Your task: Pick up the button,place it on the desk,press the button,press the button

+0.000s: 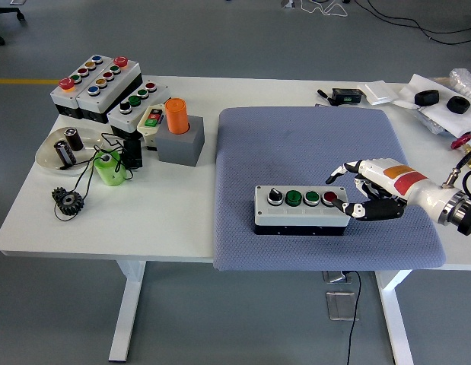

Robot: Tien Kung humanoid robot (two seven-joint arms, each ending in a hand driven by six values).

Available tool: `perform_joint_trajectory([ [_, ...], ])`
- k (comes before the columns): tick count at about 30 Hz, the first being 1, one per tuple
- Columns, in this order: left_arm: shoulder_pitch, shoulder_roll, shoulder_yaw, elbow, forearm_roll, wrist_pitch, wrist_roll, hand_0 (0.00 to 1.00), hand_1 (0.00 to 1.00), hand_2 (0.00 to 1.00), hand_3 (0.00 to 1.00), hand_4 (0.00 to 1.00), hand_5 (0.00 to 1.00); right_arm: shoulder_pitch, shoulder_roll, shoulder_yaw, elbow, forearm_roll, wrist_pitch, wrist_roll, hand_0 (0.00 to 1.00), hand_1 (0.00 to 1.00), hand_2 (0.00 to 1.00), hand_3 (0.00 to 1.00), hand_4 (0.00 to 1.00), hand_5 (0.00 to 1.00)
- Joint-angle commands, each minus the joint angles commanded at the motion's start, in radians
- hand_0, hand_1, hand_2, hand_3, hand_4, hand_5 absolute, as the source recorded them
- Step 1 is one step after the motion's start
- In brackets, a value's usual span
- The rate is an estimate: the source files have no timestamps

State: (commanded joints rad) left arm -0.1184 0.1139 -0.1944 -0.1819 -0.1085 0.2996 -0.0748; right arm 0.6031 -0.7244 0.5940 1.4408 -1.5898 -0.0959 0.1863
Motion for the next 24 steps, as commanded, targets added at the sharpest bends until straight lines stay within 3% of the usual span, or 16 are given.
perform_joint_trajectory([
  [13,0.006,-0.002,-0.014,0.000,0.019,0.003,0.005,0.664,0.719,0.718,0.516,0.340,0.998,-0.006,0.015,-0.035,-0.043,-0.011,0.011,-0.017,0.142,0.002,0.080,0.665,0.645,0.581],
  [24,0.011,-0.003,-0.023,0.000,0.035,0.004,0.010,0.665,0.718,0.717,0.516,0.340,0.998,-0.013,0.008,-0.018,-0.040,0.003,0.008,-0.022,0.143,0.002,0.079,0.665,0.642,0.587],
])
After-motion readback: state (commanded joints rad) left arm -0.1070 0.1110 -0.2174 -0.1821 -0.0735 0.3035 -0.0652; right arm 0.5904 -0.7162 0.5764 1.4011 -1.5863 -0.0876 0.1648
